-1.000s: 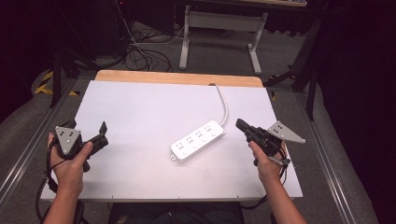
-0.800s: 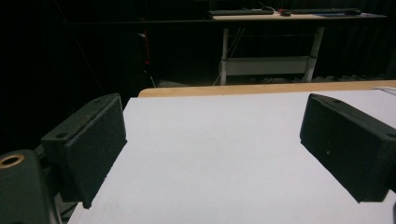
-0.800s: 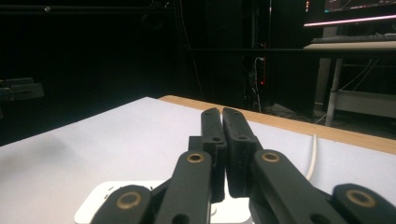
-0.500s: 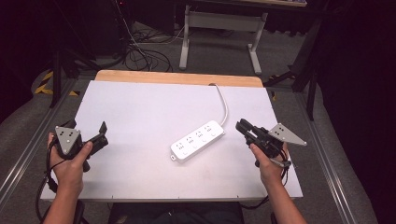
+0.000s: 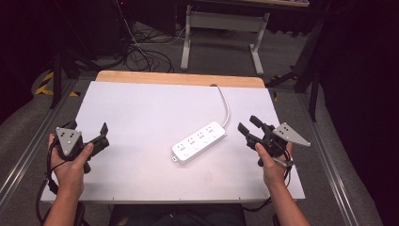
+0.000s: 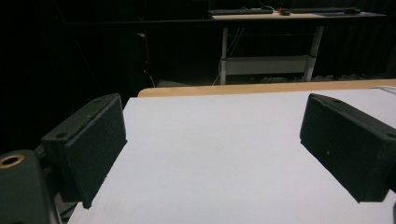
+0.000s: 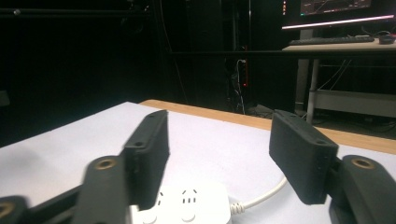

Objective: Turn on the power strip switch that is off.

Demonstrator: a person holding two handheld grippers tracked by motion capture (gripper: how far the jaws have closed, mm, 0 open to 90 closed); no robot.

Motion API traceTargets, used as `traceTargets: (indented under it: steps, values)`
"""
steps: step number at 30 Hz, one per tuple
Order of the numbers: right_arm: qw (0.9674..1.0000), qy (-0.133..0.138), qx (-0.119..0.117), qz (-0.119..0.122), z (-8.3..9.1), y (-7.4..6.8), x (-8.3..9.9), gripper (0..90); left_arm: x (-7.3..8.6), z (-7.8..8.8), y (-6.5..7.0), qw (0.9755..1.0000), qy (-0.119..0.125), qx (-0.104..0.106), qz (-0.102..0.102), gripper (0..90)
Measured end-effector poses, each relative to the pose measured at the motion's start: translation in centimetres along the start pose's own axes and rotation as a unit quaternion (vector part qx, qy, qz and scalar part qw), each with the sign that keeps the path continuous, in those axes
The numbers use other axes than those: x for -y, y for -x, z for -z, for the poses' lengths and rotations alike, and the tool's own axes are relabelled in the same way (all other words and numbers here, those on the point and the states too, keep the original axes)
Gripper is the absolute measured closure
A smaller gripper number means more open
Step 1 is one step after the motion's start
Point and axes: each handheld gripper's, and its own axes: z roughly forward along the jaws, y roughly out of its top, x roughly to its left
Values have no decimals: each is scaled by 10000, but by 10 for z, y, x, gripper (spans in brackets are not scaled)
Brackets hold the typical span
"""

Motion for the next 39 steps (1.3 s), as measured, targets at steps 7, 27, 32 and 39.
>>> traceTargets:
  steps: [7, 27, 32, 39]
  values:
    - [9999, -62, -85, -18, -2, -1, 2, 326, 0, 0, 0, 10000, 0, 5, -5, 77]
    - [9986, -11, -464, 264, -1, 3, 4, 88, 0, 0, 1, 10000, 2, 25, 9, 77]
    - [9986, 4, -424, 316, -2, 3, 5, 38, 0, 0, 1, 10000, 5, 28, 20, 77]
    - [9991, 68, -204, 361, -1, 5, 6, 16, 0, -1, 1, 10000, 7, 19, 5, 77]
